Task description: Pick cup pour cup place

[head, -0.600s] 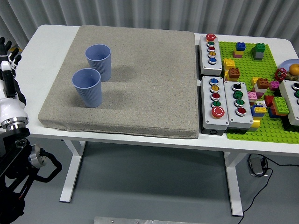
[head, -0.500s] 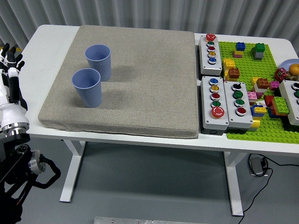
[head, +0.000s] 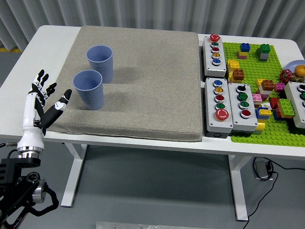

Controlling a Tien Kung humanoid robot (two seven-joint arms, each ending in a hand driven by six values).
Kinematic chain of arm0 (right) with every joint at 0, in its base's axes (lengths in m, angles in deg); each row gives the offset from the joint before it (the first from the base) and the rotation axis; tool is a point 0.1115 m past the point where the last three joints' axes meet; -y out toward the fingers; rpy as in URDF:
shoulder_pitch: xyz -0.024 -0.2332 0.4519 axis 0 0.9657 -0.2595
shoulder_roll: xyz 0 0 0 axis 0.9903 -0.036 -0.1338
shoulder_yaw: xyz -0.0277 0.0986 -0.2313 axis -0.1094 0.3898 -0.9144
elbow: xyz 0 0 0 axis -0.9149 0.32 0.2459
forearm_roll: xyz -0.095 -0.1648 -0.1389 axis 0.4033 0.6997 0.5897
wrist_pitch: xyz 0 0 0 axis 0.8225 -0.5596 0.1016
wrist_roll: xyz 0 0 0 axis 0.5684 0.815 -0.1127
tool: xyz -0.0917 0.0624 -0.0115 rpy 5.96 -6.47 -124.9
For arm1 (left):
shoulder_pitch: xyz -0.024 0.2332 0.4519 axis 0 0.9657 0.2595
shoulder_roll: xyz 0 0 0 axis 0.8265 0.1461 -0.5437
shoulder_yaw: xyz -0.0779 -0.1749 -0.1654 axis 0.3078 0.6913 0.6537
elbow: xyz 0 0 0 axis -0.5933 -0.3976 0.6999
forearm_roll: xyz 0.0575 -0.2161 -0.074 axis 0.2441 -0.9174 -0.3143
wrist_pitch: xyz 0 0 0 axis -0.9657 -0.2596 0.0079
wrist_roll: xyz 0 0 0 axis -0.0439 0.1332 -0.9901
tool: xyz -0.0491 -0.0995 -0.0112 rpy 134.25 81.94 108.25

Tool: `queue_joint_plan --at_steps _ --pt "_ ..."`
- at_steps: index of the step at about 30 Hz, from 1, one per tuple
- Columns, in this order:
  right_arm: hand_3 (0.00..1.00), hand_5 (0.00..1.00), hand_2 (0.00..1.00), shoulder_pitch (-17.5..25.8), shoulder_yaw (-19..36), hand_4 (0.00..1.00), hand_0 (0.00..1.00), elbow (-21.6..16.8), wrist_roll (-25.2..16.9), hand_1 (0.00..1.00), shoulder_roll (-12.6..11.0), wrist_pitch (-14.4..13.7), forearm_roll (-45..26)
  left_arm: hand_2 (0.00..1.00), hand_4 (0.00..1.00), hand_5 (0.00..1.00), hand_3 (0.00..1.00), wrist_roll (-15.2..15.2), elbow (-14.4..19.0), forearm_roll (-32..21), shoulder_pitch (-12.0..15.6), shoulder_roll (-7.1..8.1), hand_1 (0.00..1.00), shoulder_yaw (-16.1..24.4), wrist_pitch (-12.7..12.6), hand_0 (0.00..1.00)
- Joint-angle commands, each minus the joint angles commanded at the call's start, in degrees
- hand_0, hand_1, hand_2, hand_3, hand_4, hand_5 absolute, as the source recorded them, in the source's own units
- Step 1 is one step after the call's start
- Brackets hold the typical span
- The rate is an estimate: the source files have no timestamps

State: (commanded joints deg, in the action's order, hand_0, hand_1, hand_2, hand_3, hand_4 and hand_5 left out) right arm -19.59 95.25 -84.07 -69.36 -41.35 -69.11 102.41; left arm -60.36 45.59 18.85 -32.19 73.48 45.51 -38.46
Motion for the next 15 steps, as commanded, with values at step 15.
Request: queue_joint_plan --at_steps 15 --pt "0.541 0.393 0.496 -0.6 -1.0 0.034 0.670 0.2 -0.4 0.550 0.1 -0.5 -1.6 0.998 0.871 0.184 0.998 2.2 -9.0 0.7 -5.0 -1.80 0.942 -2.2 1.6 0.935"
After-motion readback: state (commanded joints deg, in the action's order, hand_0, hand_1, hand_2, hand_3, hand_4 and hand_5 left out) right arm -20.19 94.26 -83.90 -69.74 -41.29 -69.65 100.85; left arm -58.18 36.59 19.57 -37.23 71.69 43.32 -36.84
